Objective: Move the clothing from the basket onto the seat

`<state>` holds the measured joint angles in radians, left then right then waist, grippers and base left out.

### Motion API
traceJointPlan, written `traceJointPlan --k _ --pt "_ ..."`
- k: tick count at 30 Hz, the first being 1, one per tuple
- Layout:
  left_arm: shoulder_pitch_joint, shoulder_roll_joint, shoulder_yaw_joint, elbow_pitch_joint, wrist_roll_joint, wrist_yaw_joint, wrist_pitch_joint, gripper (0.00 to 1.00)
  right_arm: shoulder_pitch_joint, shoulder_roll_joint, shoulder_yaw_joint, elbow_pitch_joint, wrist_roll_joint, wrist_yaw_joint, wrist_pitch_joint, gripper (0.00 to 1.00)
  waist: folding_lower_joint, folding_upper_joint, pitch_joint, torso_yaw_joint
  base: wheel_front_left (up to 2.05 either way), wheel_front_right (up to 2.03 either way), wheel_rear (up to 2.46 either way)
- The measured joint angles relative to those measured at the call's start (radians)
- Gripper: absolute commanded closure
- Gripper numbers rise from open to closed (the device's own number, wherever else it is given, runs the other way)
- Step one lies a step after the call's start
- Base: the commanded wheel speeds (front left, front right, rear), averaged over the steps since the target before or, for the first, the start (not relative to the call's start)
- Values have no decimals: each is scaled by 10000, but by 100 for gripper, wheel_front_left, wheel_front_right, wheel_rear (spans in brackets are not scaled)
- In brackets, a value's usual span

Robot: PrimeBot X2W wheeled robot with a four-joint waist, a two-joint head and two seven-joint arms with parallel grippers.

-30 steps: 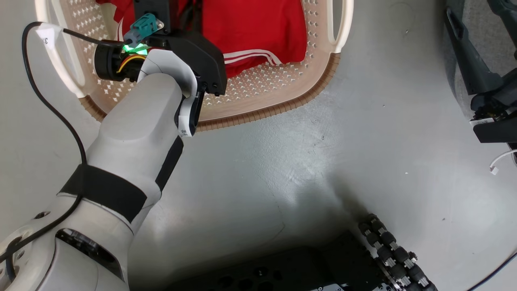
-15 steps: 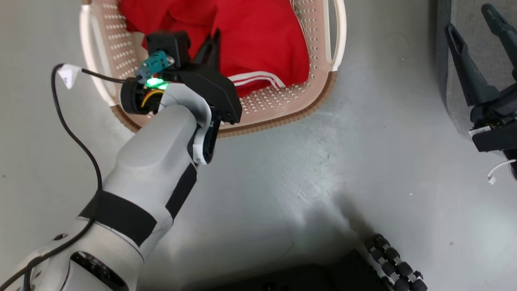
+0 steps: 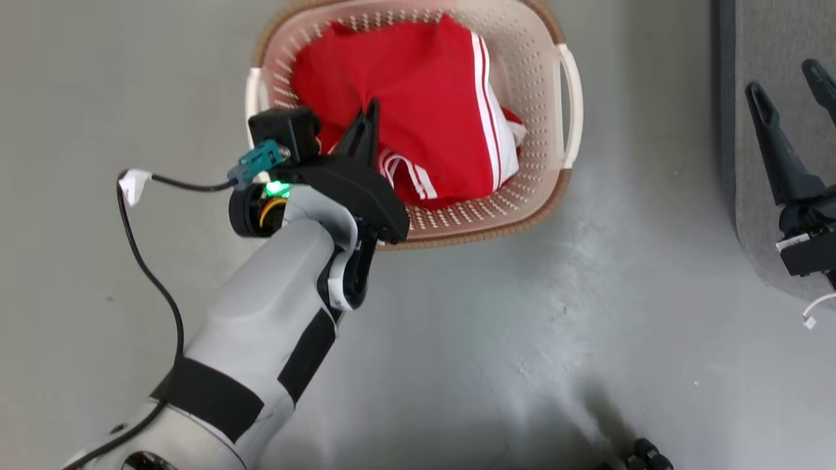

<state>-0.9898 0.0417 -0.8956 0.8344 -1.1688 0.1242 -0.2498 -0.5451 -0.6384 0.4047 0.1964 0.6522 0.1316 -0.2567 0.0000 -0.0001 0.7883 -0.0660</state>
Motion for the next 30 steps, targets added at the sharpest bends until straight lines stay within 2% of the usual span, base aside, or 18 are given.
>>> traceJointPlan --k 7,14,30 --pt "955 -13 604 -451 151 0 0 100 574 194 -247 209 0 0 0 0 -1 0 -1010 445 0 0 0" --pt "1769 -31 1160 -995 788 0 0 100 1116 420 -447 430 -15 0 2 0 -1 0 -2040 823 0 0 0" --pt "3603 -38 2731 -1898 2892 2 0 100 2116 1411 -328 886 -395 0 2 0 -1 -1 -4421 1468 0 0 0"
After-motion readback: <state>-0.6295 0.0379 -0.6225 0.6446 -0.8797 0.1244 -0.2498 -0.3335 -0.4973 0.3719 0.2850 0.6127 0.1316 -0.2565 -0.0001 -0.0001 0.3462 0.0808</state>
